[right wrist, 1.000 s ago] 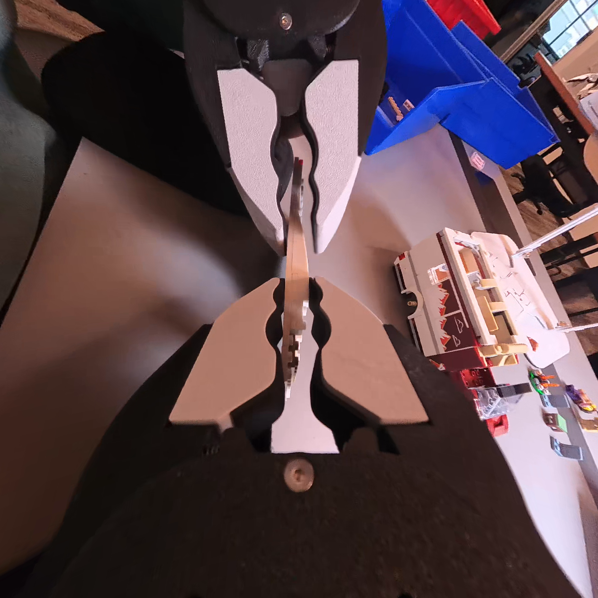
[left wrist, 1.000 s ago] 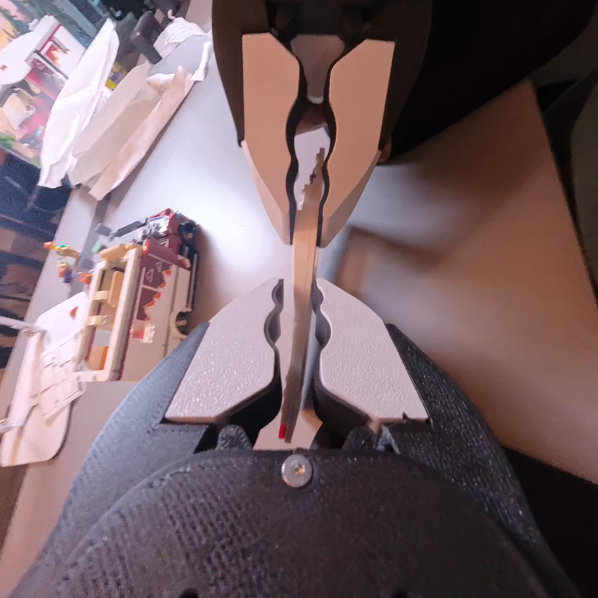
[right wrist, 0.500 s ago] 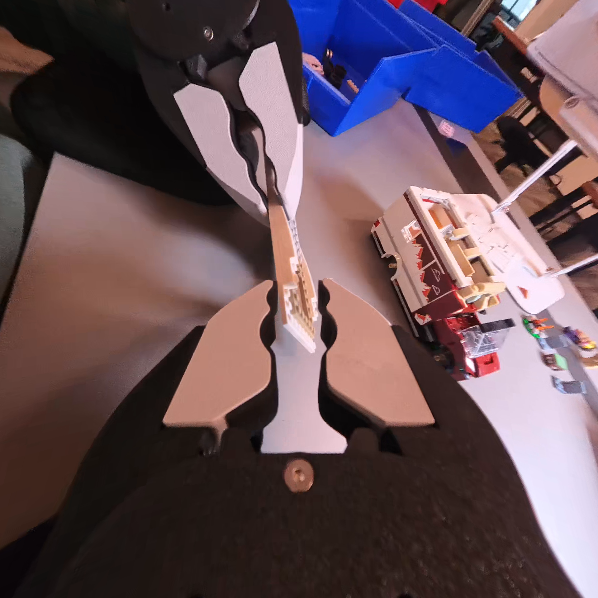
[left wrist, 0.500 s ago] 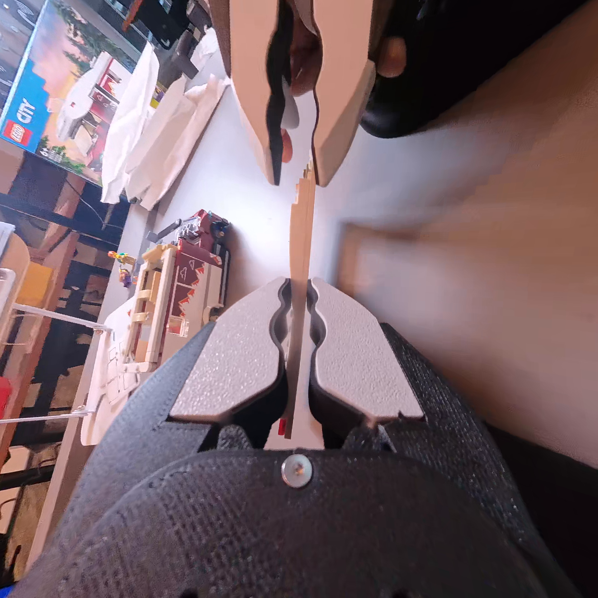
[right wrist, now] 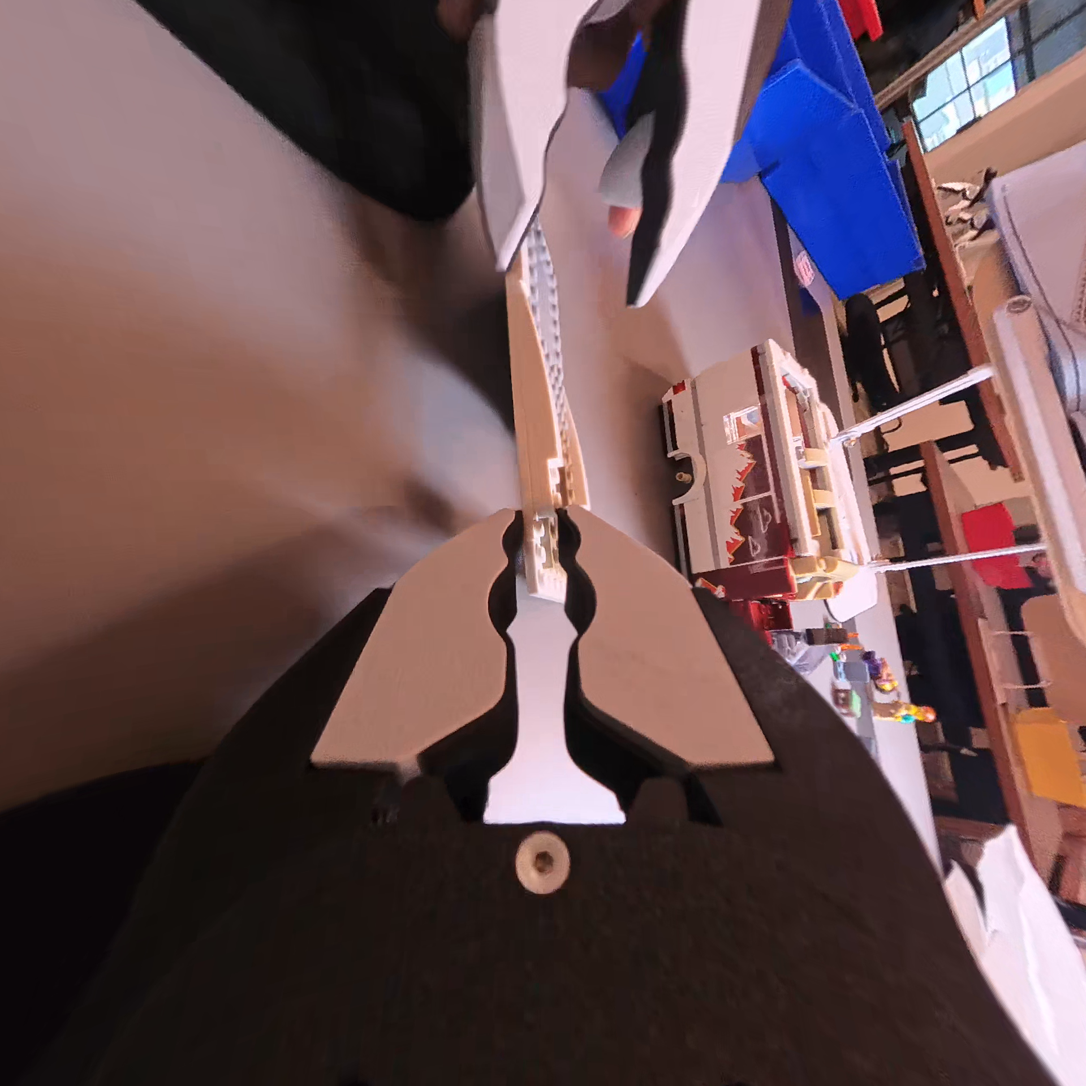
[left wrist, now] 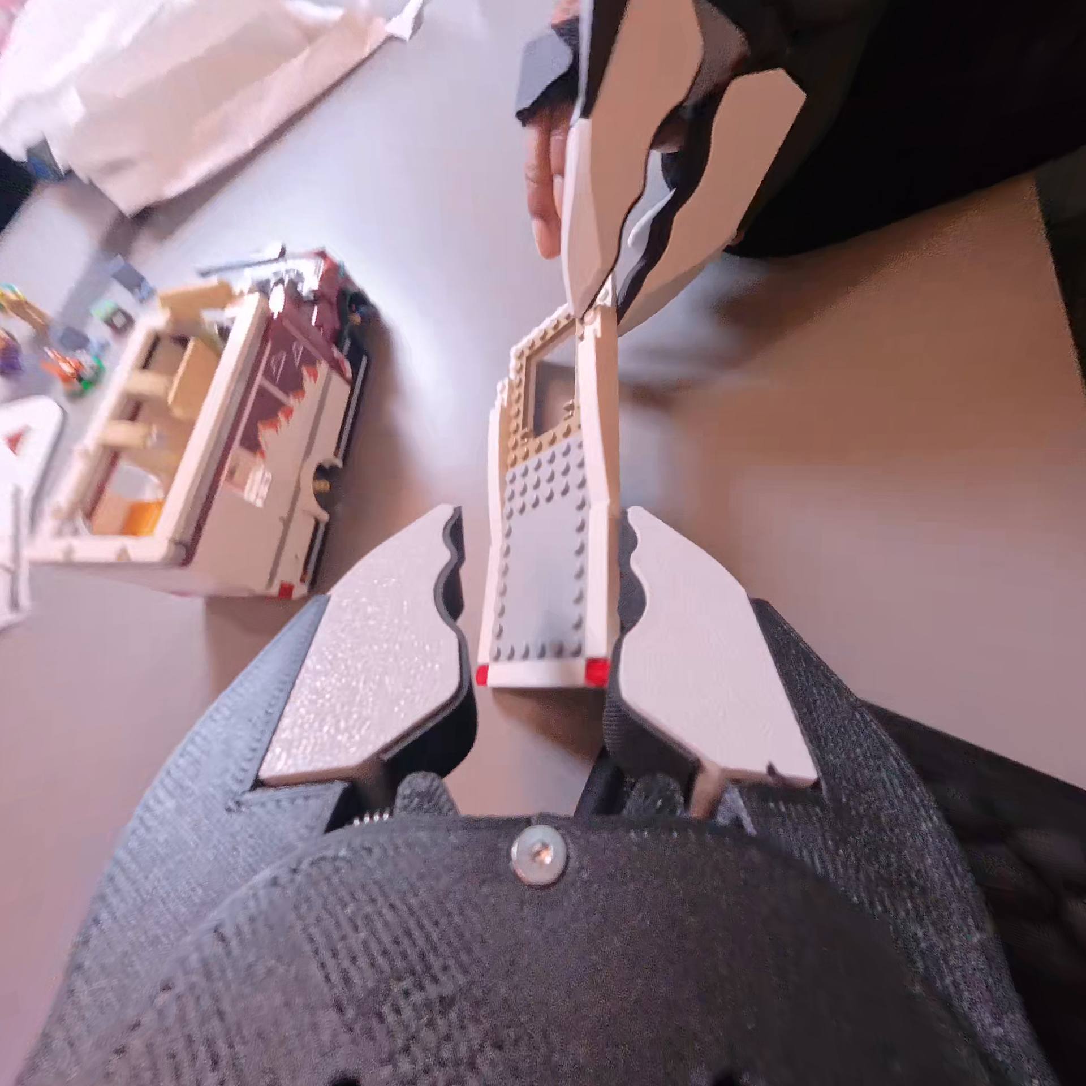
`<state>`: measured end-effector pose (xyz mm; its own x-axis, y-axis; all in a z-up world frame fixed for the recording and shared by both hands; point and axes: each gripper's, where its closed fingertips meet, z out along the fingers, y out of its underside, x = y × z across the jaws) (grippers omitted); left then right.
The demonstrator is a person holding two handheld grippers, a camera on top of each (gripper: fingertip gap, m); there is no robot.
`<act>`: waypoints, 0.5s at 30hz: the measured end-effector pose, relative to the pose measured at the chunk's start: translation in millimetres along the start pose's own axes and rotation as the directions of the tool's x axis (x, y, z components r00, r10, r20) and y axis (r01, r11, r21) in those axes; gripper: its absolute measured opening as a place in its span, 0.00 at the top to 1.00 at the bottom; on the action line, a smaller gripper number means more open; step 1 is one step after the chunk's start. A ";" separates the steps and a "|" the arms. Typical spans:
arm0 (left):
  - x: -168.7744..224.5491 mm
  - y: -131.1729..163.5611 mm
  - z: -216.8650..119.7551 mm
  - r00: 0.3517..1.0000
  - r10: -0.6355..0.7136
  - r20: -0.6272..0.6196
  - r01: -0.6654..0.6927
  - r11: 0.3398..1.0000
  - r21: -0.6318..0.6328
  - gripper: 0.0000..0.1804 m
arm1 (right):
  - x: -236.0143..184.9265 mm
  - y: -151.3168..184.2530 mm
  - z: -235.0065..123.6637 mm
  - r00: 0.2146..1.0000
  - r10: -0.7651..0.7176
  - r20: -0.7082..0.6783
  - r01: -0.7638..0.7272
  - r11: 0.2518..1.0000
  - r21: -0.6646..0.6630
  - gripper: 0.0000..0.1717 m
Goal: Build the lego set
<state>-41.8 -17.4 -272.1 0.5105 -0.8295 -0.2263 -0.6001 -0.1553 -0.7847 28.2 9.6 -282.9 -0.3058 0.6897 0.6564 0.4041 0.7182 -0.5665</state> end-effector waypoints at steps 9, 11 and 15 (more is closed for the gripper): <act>-7.8 40.0 11.5 0.963 -0.214 -0.165 0.176 0.960 -0.217 0.55 | -0.3 26.4 22.6 0.995 0.069 0.078 -0.058 0.989 -0.135 0.92; -4.9 41.3 16.3 0.953 -0.240 -0.184 0.194 0.952 -0.238 0.56 | -3.3 27.9 21.2 0.985 0.135 0.109 -0.116 0.979 -0.168 0.94; -10.0 39.6 20.8 0.958 -0.219 -0.183 0.172 0.954 -0.244 0.58 | -5.2 27.1 16.5 0.965 0.229 0.129 -0.201 0.959 -0.199 0.95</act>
<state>-57.9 -4.1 -313.0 0.5082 -0.8591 0.0609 -0.6353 -0.4217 -0.6470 26.5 27.0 -309.9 -0.3139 0.8416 0.4394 0.6208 0.5321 -0.5757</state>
